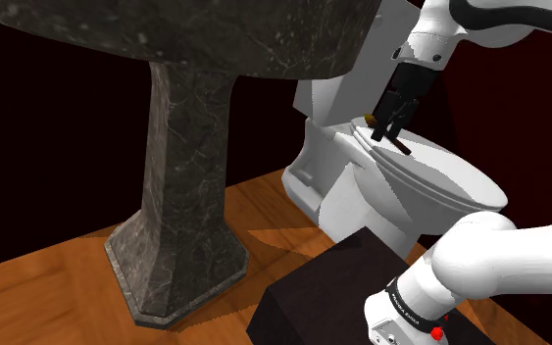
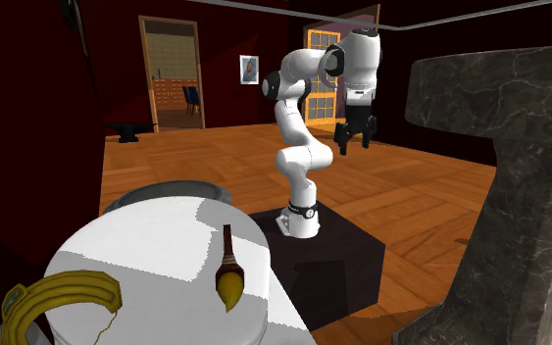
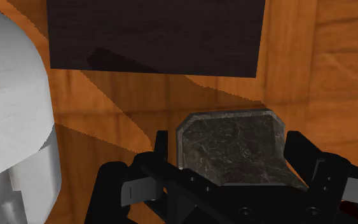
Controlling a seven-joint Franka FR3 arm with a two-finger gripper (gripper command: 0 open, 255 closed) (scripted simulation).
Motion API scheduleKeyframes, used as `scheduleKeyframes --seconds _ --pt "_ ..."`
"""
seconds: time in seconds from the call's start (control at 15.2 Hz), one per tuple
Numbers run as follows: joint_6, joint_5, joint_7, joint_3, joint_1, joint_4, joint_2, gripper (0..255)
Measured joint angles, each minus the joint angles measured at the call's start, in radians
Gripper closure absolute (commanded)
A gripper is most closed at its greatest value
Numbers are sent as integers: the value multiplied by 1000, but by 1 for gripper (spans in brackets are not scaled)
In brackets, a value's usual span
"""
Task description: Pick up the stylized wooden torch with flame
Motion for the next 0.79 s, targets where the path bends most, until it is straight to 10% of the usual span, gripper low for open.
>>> scheduleKeyframes --seconds 0.79 --pt "203 -138 -130 -144 -84 14 172 0"
